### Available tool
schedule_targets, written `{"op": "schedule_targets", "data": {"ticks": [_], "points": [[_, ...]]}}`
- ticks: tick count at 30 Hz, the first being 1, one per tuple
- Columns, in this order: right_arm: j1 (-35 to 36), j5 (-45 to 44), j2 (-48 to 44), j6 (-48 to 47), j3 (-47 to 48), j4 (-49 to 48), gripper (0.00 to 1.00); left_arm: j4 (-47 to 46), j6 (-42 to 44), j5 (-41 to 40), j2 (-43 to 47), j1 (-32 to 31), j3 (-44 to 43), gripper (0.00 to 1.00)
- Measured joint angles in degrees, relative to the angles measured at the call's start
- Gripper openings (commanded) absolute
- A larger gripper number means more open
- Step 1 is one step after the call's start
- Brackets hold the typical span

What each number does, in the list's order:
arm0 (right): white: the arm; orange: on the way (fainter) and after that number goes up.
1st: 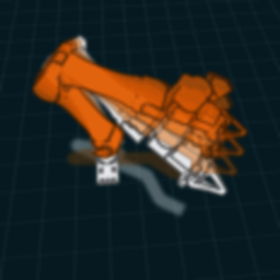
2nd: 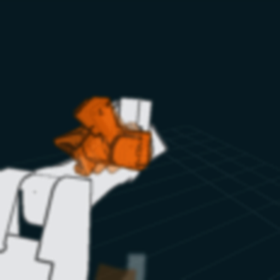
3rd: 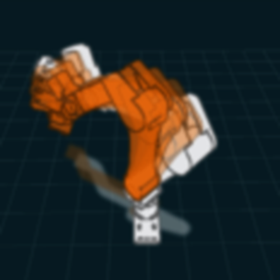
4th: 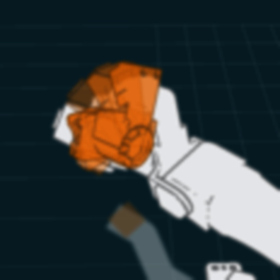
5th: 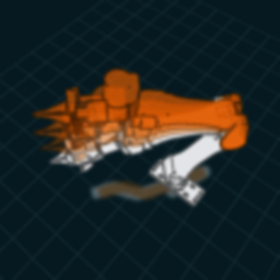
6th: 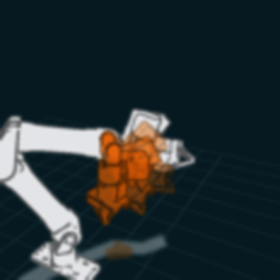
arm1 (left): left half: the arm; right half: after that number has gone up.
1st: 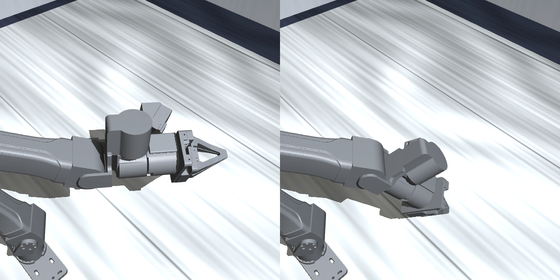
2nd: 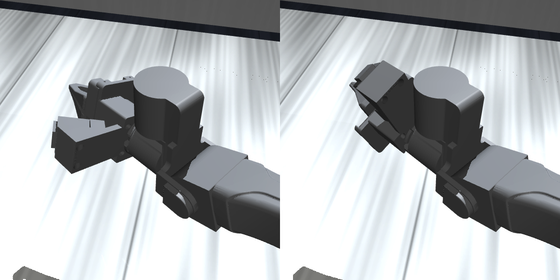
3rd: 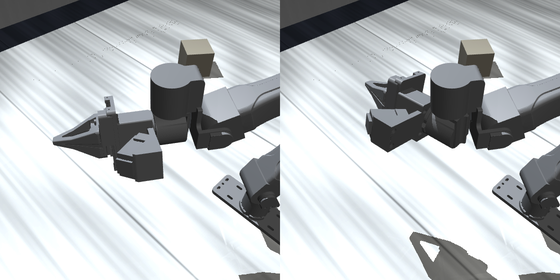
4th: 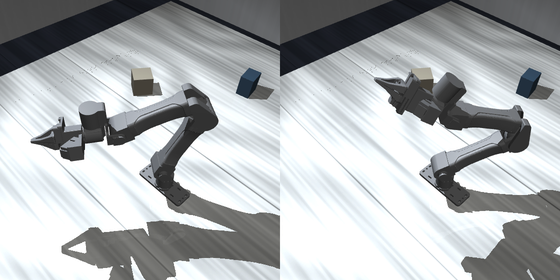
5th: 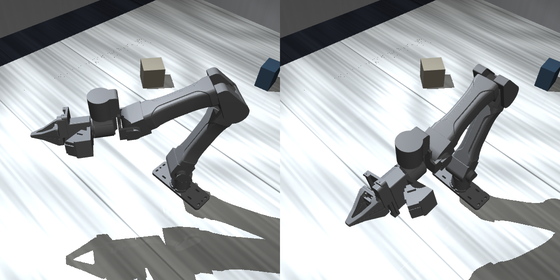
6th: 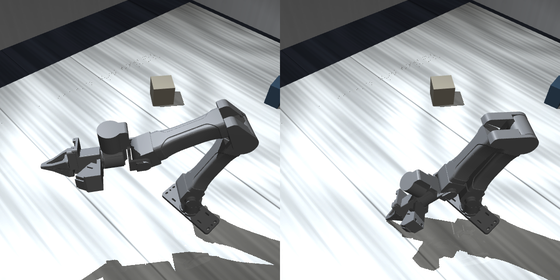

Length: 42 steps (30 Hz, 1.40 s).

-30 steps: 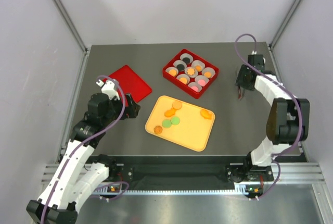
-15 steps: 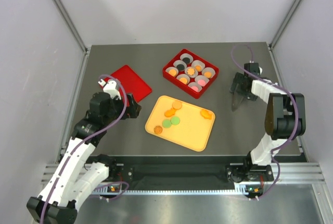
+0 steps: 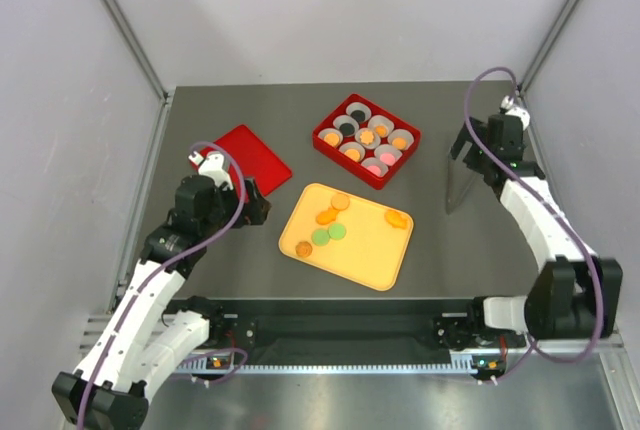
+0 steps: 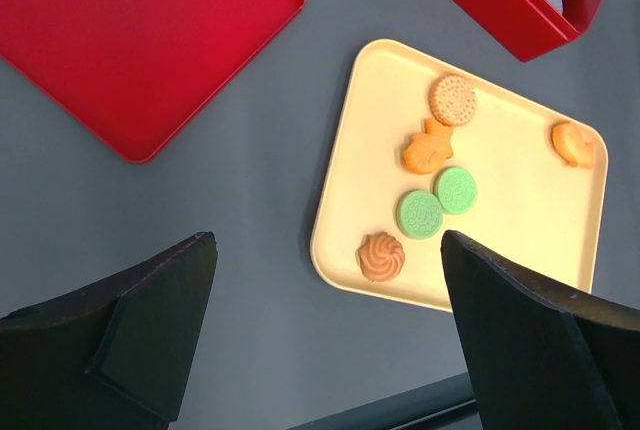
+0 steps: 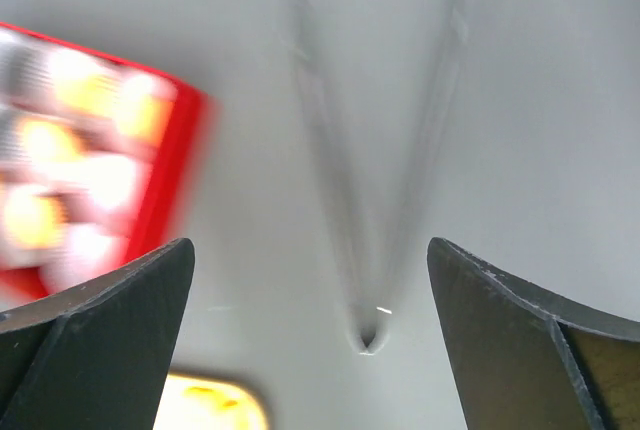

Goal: Pack the cookies

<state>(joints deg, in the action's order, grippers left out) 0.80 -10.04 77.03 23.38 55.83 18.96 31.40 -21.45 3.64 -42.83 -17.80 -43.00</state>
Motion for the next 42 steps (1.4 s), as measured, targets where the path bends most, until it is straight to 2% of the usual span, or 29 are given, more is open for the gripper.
{"op": "schedule_targets", "data": {"ticks": [5, 8, 12, 15, 17, 18, 19, 20, 30, 34, 38, 42], "points": [[1.18, 5.35, -9.42, 2.27, 0.55, -2.97, 1.0, -0.13, -3.13, -2.58, -1.25, 0.0, -0.09, 0.99], [1.38, 8.07, -9.97, 2.62, 0.04, -4.83, 1.0, -0.11, -6.1, -6.21, -2.97, -0.02, -0.31, 0.99], [2.14, 10.88, -10.01, 3.67, -2.54, -6.78, 1.0, 0.31, -10.8, -15.32, -7.5, 0.26, -2.19, 0.99], [3.91, 12.94, -9.64, 3.89, -3.43, -7.02, 1.0, 0.09, -15.04, -21.03, -13.44, 3.37, -4.76, 0.97], [5.14, 14.67, -8.7, 3.87, -3.43, -7.74, 1.0, -0.83, -17.73, -22.51, -17.35, 7.08, -5.77, 0.93], [5.62, 15.37, -8.09, 3.82, -3.41, -7.98, 1.0, -1.31, -18.84, -22.97, -19.34, 9.01, -6.14, 0.88], [6.14, 16.02, -7.3, 3.78, -3.41, -8.2, 1.0, -1.6, -19.65, -23.02, -21.46, 10.84, -6.69, 0.79], [6.56, 16.41, -6.67, 3.74, -3.41, -8.26, 1.0, -2.38, -20.41, -22.97, -23.89, 12.41, -7.15, 0.76], [11.54, 19.52, -4.15, 3.23, -3.23, -8.31, 0.97, -11.54, -20.52, -18.95, -52.35, 21.64, -11.26, 0.65], [13.29, 20.04, -4.15, 3.23, -3.21, -8.66, 0.91, -14.71, -19.12, -18.34, -56.94, 22.97, -15.28, 0.55], [14.38, 20.28, -3.89, 3.21, -2.86, -8.66, 0.89, -16.44, -18.51, -18.03, -58.49, 23.58, -16.55, 0.47], [15.08, 20.31, -3.08, 3.17, -1.75, -8.68, 0.88, -16.52, -17.66, -18.18, -59.78, 24.04, -17.86, 0.24]]}}
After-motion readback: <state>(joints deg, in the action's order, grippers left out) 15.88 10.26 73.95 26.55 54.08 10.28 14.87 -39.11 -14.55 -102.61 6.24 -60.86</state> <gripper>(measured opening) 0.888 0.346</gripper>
